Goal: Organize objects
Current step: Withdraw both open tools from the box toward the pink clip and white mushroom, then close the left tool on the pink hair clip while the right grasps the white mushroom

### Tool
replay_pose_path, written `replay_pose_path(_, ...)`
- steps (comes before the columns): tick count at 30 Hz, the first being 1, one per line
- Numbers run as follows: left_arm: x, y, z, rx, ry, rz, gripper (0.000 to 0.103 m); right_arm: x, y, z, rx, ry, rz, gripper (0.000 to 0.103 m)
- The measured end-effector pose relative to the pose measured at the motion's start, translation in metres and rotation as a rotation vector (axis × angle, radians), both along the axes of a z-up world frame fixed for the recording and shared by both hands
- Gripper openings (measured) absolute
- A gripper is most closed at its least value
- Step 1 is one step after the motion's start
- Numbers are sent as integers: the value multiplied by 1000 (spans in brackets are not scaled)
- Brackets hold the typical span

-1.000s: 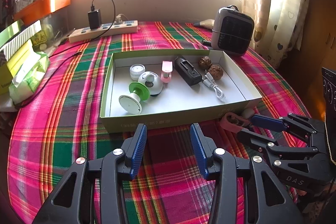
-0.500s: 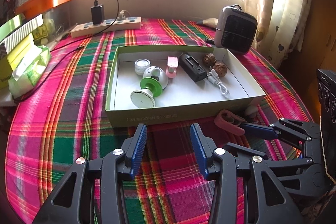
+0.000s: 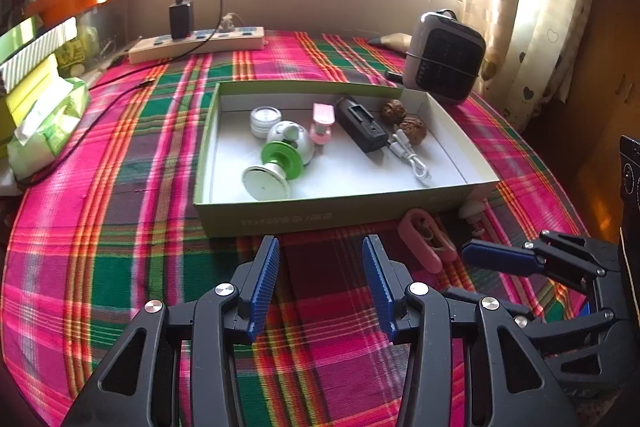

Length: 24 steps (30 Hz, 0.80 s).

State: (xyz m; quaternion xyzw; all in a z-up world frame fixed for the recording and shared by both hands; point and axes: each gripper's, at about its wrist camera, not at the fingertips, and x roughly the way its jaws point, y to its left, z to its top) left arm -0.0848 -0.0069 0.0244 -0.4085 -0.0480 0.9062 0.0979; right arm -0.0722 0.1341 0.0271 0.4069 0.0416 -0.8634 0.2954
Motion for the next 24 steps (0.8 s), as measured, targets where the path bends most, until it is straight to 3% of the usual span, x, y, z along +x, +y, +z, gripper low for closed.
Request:
replay_pose_path(10,-9,30,-3,28,-37,-83,44,-16,52,-3,58,17,-234,44)
replay_pose_path(24,-23,63,-10,36,-92,-93,46,-24,78,-4,58,23,-288,44)
